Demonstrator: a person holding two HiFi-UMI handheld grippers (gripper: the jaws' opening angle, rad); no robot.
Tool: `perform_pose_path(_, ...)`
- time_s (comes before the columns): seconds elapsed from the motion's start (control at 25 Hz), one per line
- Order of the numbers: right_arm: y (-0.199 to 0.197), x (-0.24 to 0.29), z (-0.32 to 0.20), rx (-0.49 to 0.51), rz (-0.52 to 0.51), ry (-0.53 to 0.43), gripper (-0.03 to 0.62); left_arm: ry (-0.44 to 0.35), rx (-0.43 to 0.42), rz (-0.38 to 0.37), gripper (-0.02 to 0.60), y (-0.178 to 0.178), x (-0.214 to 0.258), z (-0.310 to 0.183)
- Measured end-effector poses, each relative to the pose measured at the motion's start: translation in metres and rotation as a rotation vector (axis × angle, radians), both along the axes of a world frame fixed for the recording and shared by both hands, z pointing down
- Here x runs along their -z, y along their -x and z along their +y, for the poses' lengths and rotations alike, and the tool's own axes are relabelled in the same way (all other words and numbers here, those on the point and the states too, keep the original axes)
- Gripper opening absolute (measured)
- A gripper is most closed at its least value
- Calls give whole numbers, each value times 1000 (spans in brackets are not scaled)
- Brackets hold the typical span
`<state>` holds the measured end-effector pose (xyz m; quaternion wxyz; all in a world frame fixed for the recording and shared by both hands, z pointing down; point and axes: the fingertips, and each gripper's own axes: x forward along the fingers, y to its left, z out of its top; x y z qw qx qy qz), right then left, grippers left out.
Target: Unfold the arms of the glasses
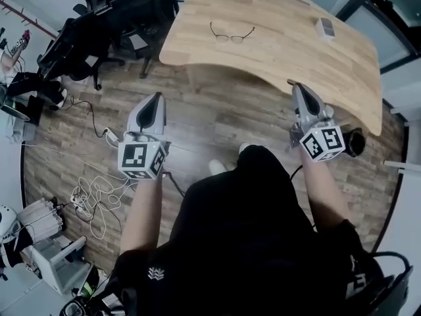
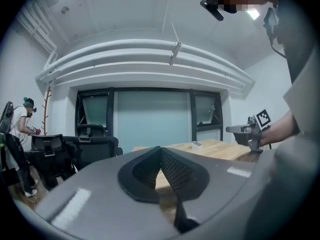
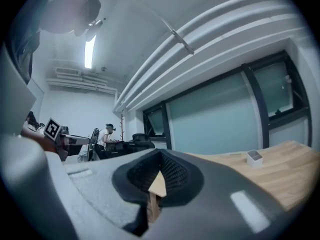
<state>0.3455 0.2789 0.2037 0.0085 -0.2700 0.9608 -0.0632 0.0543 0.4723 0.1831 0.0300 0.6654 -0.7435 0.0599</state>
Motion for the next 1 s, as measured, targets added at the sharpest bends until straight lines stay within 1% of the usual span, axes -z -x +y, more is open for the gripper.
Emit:
perform_pose_path(0.2,3,-7,-4,-15,27,26,2,-6,-13,18,6,6,-4,-8)
perform_pose_path(0.28,7,-11,-12,-18,27,31,2,-23,-10,43,6,9,-1,-16)
perform_pose_path(0.36,16,-13,-24,-12,20,33,2,-40,-10,45,6,12,5,-26)
perform_pose_path(0.52,45,-18,-54,8,-10,53,2,-34,-2,32,6,24,11,-47)
perform_pose_path(0.68,82,-22,-91,40,-18,64,2,-12,36,19,6,52,10,-71)
perform_pose_path(0.84,119,-23,-131,74,-19,74,2,7,72,18,6,83,8,-108)
perform_pose_path(1.0,140,-27,-179,87,-27,90,2,20,84,2,6,100,9,-153)
